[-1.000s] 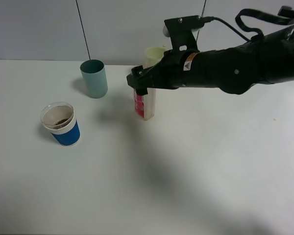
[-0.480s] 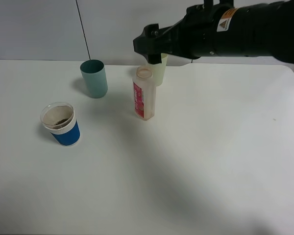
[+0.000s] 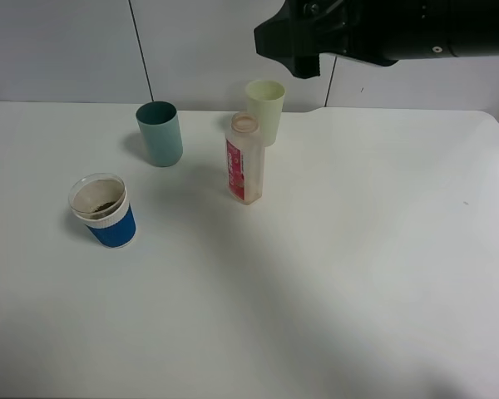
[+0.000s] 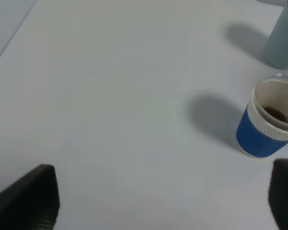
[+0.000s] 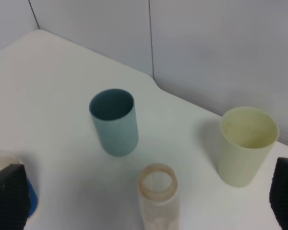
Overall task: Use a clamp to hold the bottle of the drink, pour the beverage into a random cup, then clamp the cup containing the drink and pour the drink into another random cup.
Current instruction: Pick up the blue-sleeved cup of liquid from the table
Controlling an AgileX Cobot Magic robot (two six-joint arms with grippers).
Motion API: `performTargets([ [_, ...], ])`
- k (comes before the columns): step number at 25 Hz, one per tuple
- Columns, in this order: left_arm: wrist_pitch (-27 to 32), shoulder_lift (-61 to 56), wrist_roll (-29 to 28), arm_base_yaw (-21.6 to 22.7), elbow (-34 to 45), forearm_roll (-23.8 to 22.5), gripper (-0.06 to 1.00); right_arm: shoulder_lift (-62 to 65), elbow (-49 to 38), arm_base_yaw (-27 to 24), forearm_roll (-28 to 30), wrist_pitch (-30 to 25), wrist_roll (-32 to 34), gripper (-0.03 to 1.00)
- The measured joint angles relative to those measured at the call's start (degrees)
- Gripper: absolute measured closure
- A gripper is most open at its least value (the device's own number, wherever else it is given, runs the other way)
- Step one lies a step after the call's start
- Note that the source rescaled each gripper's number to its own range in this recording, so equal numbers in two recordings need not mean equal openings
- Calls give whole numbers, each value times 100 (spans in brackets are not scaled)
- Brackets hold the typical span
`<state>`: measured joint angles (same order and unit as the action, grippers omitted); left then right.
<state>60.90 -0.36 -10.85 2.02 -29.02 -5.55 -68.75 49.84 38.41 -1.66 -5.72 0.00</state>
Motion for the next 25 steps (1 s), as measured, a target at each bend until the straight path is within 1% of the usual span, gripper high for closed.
performTargets([
  [2,0,0,0,0,0,0,32,38,0,0,130,-59,0,-3],
  [7,0,0,0,0,0,0,32,130,0,0,462,-406,0,-3],
  [10,0,0,0,0,0,0,32,326,0,0,822,-771,258,-3],
  [12,0,0,0,0,0,0,32,561,0,0,1139,-1088,491,-3],
  [15,0,0,0,0,0,0,32,948,0,0,1812,-1623,980,-3],
  [17,0,0,0,0,0,0,32,1179,0,0,2198,-2110,1224,-3],
  [18,0,0,0,0,0,0,32,1179,0,0,2198,-2110,1224,-3],
  [19,0,0,0,0,0,0,32,1303,0,0,2359,-2386,1325,-3],
  [20,0,0,0,0,0,0,32,1534,0,0,2554,-2924,1457,-3],
  [23,0,0,0,0,0,0,32,1920,0,0,2661,-3640,1561,-3],
  [24,0,0,0,0,0,0,32,2068,0,0,2694,-3838,1574,-3],
  [25,0,0,0,0,0,0,32,2068,0,0,2694,-3838,1574,-3],
])
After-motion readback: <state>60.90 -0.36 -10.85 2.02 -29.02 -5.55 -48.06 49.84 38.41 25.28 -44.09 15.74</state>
